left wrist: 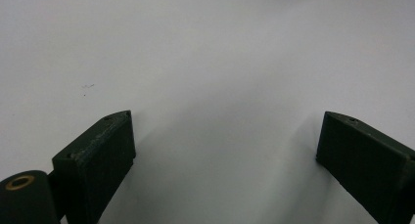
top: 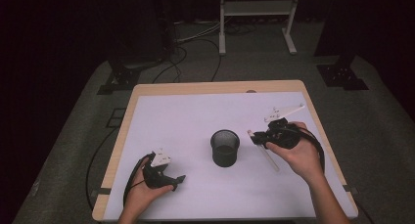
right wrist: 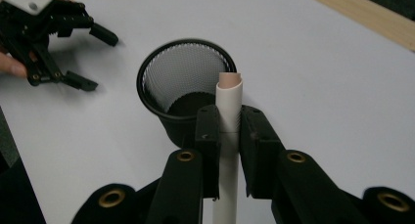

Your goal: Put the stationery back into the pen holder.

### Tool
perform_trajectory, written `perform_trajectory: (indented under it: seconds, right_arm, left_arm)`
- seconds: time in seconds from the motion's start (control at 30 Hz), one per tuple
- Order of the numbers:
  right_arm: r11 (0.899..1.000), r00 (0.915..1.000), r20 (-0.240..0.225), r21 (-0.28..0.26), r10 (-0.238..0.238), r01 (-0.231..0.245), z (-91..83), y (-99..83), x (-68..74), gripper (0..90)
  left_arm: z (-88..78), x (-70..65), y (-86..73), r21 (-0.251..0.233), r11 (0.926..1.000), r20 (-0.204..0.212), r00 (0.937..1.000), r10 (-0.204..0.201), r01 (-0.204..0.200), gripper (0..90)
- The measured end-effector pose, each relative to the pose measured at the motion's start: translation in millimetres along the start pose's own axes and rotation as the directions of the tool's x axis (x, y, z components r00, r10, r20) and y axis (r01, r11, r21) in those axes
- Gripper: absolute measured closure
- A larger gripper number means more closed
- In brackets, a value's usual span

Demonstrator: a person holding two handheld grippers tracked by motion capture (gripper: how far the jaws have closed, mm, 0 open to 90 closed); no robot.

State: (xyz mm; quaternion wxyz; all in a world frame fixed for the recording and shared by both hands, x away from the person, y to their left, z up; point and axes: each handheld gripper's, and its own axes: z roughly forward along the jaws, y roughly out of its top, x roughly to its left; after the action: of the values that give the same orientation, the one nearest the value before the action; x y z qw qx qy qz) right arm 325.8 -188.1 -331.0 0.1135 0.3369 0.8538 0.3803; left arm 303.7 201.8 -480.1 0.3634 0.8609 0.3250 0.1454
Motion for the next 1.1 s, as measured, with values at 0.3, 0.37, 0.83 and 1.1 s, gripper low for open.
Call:
perform_trajectory:
  seconds: [0.3,0.37,0.83,1.1]
  right_arm:
    - [0.997,0.9996,-0.012,-0.078,-0.025,0.024,-9.7,35.9,1.8,77.8]
    - [0.996,0.9994,-0.016,-0.089,-0.031,0.03,-8.5,42.7,2.7,77.8]
    - [0.99,0.9957,-0.053,-0.124,-0.076,0.069,17.5,78.8,12.3,77.8]
    - [0.985,0.9938,-0.073,-0.154,-0.084,0.072,36.6,91.9,13.1,77.8]
  left_arm:
    - [0.0,0.2,0.0,-0.001,1.0,-0.001,1.0,0.002,-0.002,6.1]
    - [0.0,0.2,0.0,0.0,1.0,-0.001,1.0,0.002,-0.002,6.1]
    - [-0.1,0.2,0.0,0.0,1.0,-0.001,1.0,0.003,-0.003,6.2]
    - [0.1,-0.1,-0.1,-0.001,1.0,0.001,1.0,-0.001,0.001,6.2]
